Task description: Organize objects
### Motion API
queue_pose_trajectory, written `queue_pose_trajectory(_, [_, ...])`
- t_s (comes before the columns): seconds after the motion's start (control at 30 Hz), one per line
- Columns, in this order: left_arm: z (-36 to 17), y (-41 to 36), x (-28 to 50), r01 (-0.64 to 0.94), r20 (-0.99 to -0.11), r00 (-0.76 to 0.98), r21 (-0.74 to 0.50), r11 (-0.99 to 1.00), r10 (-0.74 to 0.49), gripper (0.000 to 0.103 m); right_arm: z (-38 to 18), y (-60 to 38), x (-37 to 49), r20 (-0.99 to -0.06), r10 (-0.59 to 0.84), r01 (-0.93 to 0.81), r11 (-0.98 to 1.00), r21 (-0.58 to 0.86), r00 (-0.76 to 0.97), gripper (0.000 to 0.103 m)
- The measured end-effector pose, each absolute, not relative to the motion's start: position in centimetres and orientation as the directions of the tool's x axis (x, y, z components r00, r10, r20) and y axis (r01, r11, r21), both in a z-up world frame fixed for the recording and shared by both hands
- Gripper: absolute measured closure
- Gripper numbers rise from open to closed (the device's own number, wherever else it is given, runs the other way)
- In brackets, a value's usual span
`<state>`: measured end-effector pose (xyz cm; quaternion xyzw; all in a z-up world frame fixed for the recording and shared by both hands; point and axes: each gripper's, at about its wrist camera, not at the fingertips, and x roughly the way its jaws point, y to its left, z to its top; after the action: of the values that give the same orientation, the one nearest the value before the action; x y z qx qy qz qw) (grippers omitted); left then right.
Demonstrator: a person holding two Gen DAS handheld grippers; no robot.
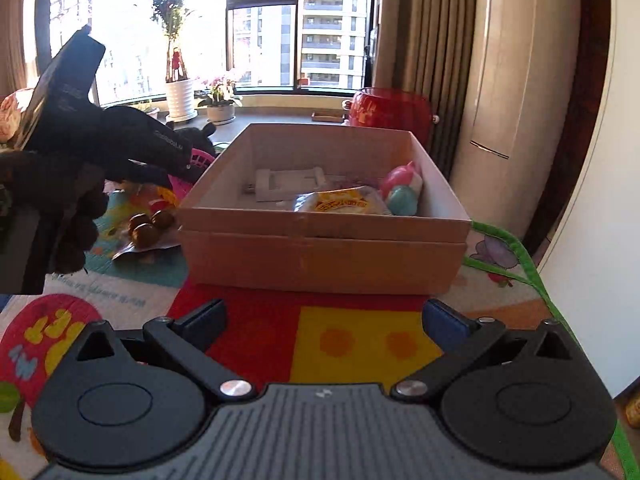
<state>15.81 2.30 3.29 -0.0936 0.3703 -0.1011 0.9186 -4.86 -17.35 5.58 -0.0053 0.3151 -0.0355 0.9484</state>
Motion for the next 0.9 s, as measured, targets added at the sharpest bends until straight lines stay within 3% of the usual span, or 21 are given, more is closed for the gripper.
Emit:
queue_pose_trajectory(0.13, [3.4,4.6,12.9,0.144,-0.63,0.715,-0.292,0.945,-0.304,0.093,5.5,-15.9,-5.4,-0.59,-0.049,0.017,0.998,-0.06,0.806,0.0])
queue_pose_trajectory(0.37, [4.7,11.2,3.8,0.098,-0.579,0.769,-0.311,0.945,-0.27,0.093,5.7,-12.6,-6.0,-0.591,0.028,-0.096,0.992,-0.085,0.806,0.0])
queue_pose_trajectory(0.57, [4.0,16.5,-0.7,-0.02,-0.611,0.77,-0.314,0.949,-0.185,0.093,7.0,-9.4,-4.4,-0.612,0.132,-0.2,0.979,-0.044,0.78,0.0])
queue_pose_trajectory(0.8, [3.3,16.8,-0.2,0.057,-0.57,0.78,-0.347,0.936,-0.259,0.091,14.2,-11.1,1.5,-0.607,0.262,-0.195,0.965,0.175,0.75,0.0])
queue_pose_trajectory(0.9, [2.5,15.9,0.9,0.102,-0.534,0.791,-0.364,0.926,-0.297,0.091,16.6,-11.8,4.8,-0.611,0.213,-0.149,0.977,0.154,0.762,0.0])
